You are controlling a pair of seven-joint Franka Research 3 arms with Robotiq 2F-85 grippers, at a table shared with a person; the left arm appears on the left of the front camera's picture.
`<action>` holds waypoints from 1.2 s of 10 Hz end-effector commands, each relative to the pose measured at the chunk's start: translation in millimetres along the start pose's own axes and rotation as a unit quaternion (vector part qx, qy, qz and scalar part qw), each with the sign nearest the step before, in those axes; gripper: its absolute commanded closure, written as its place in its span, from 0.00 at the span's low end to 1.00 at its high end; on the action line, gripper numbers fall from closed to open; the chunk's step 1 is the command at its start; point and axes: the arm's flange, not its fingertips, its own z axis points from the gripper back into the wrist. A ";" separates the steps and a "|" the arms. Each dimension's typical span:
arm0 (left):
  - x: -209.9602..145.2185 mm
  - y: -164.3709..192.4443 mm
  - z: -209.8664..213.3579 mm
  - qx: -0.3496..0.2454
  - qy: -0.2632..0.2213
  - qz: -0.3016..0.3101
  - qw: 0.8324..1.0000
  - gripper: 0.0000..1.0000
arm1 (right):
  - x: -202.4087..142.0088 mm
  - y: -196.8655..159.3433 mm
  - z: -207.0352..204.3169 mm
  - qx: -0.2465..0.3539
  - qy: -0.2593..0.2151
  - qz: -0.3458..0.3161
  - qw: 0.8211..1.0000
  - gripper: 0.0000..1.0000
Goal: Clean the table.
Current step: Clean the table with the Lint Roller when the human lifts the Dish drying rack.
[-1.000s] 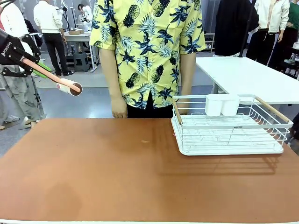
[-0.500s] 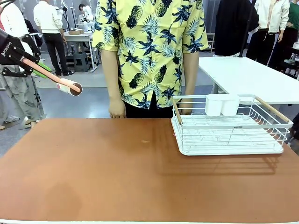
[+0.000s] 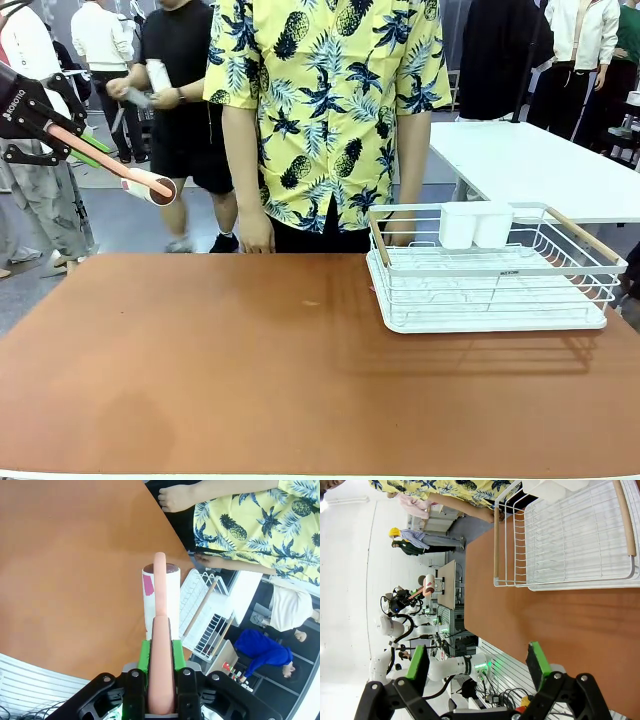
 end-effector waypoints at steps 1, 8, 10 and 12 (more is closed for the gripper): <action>0.2 -0.7 0.5 0.000 -0.002 0.000 1.000 0.95 | -0.7 4.7 0.8 0.007 0.000 0.002 1.000 0.00; 0.2 -0.7 0.5 0.000 -0.002 0.000 1.000 0.95 | -0.7 4.7 0.8 0.007 0.000 0.002 1.000 0.00; 0.2 -0.7 0.5 0.000 -0.002 0.000 1.000 0.95 | -0.7 4.7 0.8 0.007 0.000 0.002 1.000 0.00; 0.2 -0.7 0.5 0.000 -0.002 0.000 1.000 0.95 | -0.7 4.7 0.8 0.007 0.000 0.002 1.000 0.00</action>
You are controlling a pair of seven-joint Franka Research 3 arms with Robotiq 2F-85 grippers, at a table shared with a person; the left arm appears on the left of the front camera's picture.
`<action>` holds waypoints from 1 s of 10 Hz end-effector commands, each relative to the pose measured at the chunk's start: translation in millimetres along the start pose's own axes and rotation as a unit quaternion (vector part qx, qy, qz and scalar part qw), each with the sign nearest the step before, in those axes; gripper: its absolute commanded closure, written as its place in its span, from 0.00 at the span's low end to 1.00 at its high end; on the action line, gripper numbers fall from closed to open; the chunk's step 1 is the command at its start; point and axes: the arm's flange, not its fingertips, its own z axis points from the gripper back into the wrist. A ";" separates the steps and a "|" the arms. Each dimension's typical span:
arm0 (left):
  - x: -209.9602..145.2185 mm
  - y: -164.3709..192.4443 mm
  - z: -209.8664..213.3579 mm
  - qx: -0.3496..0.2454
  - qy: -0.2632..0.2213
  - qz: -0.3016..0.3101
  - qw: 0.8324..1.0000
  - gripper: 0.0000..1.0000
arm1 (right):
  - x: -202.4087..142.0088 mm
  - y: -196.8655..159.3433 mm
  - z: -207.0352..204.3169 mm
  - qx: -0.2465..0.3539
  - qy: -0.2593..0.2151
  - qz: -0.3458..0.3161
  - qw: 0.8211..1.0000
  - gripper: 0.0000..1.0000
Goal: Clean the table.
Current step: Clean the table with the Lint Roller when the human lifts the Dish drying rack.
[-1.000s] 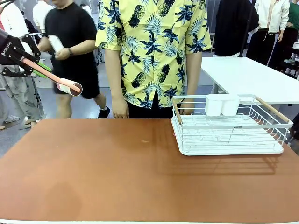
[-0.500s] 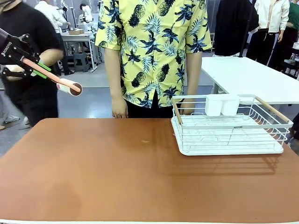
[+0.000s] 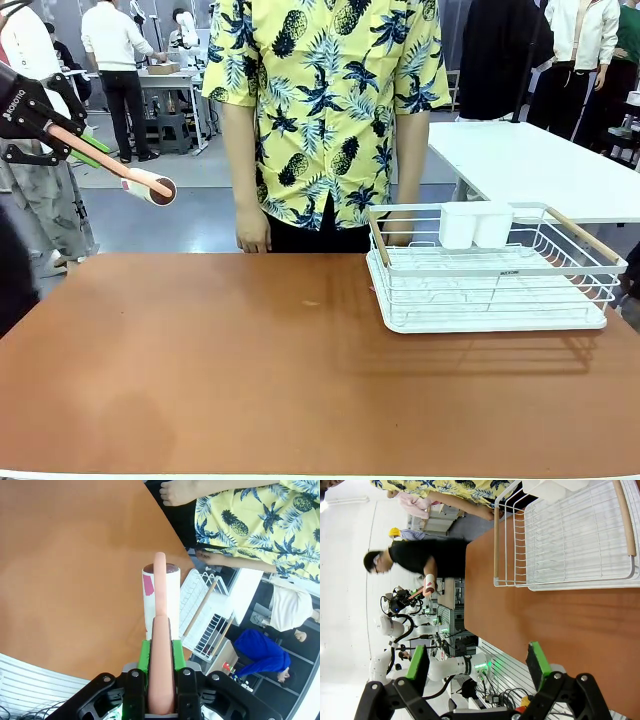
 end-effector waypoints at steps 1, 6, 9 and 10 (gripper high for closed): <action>0.2 -0.7 0.5 0.000 -0.002 0.000 1.000 0.95 | -0.7 4.7 0.8 0.007 0.000 0.002 1.000 0.00; 0.2 -0.7 0.5 0.000 -0.002 0.000 1.000 0.95 | -0.7 4.7 0.8 0.007 0.000 0.002 1.000 0.00; 0.2 -0.7 0.5 0.000 -0.002 0.000 1.000 0.95 | -0.7 4.7 0.8 0.007 0.000 0.002 1.000 0.00; 0.2 -0.7 0.5 0.000 -0.002 0.000 1.000 0.95 | -0.7 4.7 0.8 0.007 0.000 0.002 1.000 0.00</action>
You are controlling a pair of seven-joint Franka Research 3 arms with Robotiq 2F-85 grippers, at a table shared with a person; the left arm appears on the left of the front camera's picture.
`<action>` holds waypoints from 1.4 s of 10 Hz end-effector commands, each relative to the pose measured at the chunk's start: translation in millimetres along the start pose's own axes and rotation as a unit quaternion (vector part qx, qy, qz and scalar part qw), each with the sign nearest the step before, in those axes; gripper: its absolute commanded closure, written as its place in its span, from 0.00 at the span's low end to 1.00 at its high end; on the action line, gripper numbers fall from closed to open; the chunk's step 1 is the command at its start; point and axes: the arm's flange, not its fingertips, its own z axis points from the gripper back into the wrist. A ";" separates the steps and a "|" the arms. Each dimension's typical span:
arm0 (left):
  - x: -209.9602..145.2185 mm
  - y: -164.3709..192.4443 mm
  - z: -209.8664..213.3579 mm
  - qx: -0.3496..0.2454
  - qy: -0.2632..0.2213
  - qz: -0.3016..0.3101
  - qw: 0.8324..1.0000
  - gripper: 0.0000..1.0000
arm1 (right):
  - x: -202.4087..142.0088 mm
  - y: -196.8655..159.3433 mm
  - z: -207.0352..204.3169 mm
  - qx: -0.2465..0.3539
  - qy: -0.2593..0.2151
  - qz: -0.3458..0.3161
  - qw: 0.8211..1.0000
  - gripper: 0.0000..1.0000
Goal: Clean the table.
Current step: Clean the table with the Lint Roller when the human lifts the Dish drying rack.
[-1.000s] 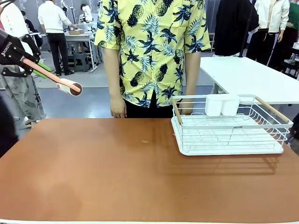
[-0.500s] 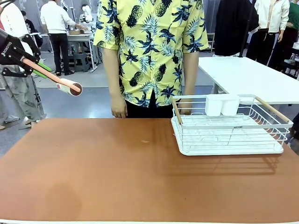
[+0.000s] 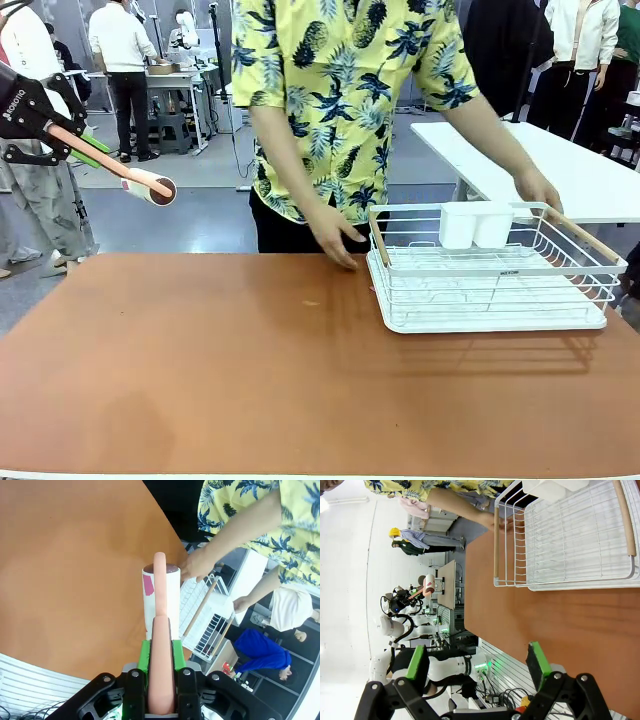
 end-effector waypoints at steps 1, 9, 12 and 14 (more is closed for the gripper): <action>0.2 -0.7 0.5 0.000 -0.002 0.000 1.000 0.95 | -0.7 4.7 0.8 0.007 0.000 0.002 1.000 0.00; 0.2 -0.7 0.5 0.000 -0.002 0.000 1.000 0.95 | -0.7 4.7 0.8 0.007 0.000 0.002 1.000 0.00; 0.2 -0.7 0.5 0.000 -0.002 0.000 1.000 0.95 | -0.7 4.7 0.8 0.007 0.000 0.002 1.000 0.00; 0.0 0.0 0.0 0.000 0.000 0.000 1.000 0.79 | -0.7 4.7 0.8 0.007 0.000 0.002 1.000 0.00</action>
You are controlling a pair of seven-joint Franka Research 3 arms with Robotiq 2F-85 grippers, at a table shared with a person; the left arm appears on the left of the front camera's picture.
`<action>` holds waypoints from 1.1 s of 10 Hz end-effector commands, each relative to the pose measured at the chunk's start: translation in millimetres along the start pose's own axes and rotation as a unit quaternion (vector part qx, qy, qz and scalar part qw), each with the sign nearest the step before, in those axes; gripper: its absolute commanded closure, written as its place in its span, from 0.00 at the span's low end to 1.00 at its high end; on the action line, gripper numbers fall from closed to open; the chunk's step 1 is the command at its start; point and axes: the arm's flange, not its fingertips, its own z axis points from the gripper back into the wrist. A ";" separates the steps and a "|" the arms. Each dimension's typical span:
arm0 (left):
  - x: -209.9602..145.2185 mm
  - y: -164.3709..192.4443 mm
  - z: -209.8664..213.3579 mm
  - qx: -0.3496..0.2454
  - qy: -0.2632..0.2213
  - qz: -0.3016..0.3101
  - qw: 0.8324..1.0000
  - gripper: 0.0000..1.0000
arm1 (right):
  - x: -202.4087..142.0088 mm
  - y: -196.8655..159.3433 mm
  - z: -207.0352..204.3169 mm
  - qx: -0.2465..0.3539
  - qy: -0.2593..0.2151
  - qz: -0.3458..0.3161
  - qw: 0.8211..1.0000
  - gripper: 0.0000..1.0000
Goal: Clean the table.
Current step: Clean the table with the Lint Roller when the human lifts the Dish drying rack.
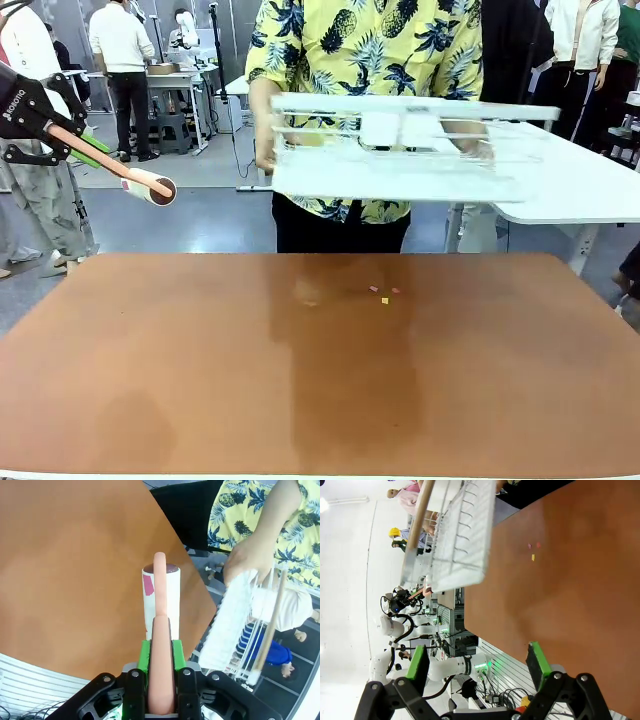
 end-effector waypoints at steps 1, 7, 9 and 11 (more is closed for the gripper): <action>-1.8 -5.7 16.0 0.016 -0.020 -0.043 0.999 0.79 | -0.7 4.7 0.8 0.007 0.000 0.002 1.000 0.00; 19.8 -32.3 -8.6 0.097 0.088 -0.247 0.960 0.79 | -0.7 4.7 0.8 0.007 0.000 0.002 1.000 0.00; 20.7 -38.1 -28.8 0.101 0.109 -0.301 0.942 0.79 | -0.7 4.7 0.8 0.007 0.000 0.002 1.000 0.00; 18.7 -44.4 -40.5 0.086 0.117 -0.308 0.940 0.79 | -0.7 4.7 0.8 0.007 0.000 0.002 1.000 0.00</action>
